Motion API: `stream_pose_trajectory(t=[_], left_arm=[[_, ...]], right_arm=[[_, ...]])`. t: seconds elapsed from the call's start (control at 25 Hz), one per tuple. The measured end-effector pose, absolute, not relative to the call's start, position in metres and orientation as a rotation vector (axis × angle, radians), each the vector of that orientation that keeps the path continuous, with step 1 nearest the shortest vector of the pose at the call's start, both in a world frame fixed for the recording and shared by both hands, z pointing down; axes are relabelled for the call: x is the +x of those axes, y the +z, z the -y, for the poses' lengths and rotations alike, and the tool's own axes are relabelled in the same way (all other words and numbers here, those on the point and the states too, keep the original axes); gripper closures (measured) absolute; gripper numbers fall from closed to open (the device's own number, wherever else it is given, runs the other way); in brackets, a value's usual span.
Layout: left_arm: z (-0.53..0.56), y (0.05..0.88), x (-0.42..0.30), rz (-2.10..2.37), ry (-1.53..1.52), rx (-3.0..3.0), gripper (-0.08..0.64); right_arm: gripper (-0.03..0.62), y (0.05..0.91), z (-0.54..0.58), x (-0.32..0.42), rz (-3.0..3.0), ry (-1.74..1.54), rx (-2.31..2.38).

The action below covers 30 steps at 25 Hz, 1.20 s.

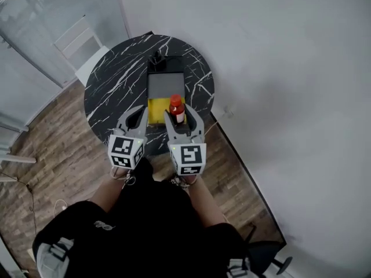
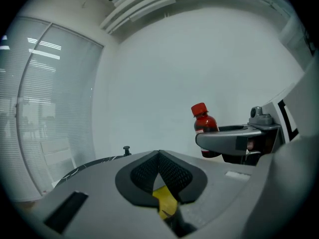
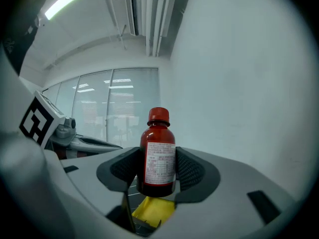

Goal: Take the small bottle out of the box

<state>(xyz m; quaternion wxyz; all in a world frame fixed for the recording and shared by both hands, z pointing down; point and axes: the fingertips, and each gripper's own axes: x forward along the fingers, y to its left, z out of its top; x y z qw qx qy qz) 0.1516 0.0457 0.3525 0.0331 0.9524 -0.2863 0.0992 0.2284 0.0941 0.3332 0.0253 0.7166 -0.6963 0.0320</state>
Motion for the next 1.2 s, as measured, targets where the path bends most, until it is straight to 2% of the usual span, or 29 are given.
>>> stream_pose_trajectory(t=[0.52,1.2], left_arm=[[-0.051,0.283,0.136,0.941,0.116,2.955,0.561],[-0.059,0.273,0.134,0.927,0.080,2.981,0.561]], right_arm=[[0.379,0.254,-0.120,0.236,2.172,-0.136,2.301],[0.379,0.245,-0.120,0.233,2.163,-0.179,2.313]])
